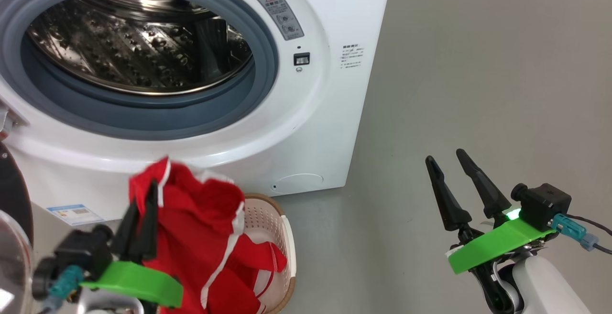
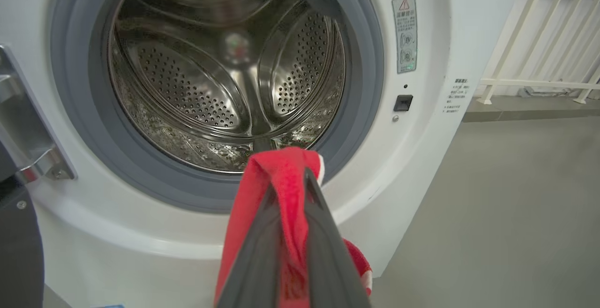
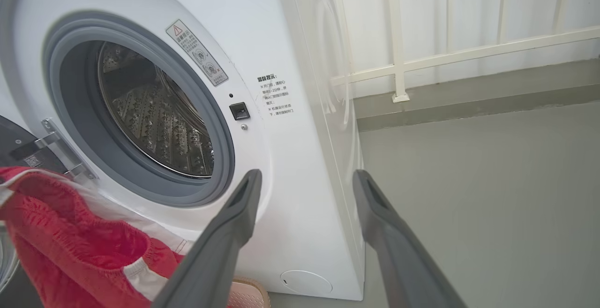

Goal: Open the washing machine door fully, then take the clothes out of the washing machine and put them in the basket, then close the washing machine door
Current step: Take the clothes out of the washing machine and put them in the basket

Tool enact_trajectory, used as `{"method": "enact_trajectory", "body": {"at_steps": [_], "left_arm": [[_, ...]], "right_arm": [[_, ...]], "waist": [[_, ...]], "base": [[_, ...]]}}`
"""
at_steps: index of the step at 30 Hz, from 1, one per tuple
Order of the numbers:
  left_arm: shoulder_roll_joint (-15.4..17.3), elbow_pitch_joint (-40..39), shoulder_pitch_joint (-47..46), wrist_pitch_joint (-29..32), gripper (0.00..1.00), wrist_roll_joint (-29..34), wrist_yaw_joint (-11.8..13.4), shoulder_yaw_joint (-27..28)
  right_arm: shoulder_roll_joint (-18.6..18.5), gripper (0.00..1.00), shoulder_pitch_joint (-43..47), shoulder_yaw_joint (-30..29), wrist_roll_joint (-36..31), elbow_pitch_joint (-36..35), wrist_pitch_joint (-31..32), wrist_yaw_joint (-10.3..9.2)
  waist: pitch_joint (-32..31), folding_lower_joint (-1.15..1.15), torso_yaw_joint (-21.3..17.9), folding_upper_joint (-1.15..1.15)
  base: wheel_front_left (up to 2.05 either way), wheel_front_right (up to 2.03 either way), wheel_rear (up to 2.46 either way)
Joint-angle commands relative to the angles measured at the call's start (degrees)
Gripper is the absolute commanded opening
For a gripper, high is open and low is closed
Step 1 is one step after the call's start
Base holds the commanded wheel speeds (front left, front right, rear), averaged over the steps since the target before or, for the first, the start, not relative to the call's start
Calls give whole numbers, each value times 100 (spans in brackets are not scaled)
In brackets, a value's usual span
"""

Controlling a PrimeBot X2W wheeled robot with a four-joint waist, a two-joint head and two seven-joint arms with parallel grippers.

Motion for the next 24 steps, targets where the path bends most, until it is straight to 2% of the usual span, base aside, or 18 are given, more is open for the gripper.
{"method": "enact_trajectory", "body": {"at_steps": [1, 12, 24], "left_arm": [[85, 30, -84, -92, 0, -62, -62, 182], [-282, 1744, -459, -298, 0, -231, -682, -171], [-687, 4108, -1278, -443, 0, -340, -1298, -349]], "right_arm": [[-48, 100, 69, 117, 44, -116, -27, 9], [-99, 100, 61, 163, 57, -116, -27, 9], [-64, 100, -39, 170, 52, -174, -27, 9]], "waist": [[-6, 0, -22, 0], [1, 0, -126, 0], [289, 0, -359, 0]], "base": [[0, 0, 0], [0, 0, 0], [0, 0, 0]]}}
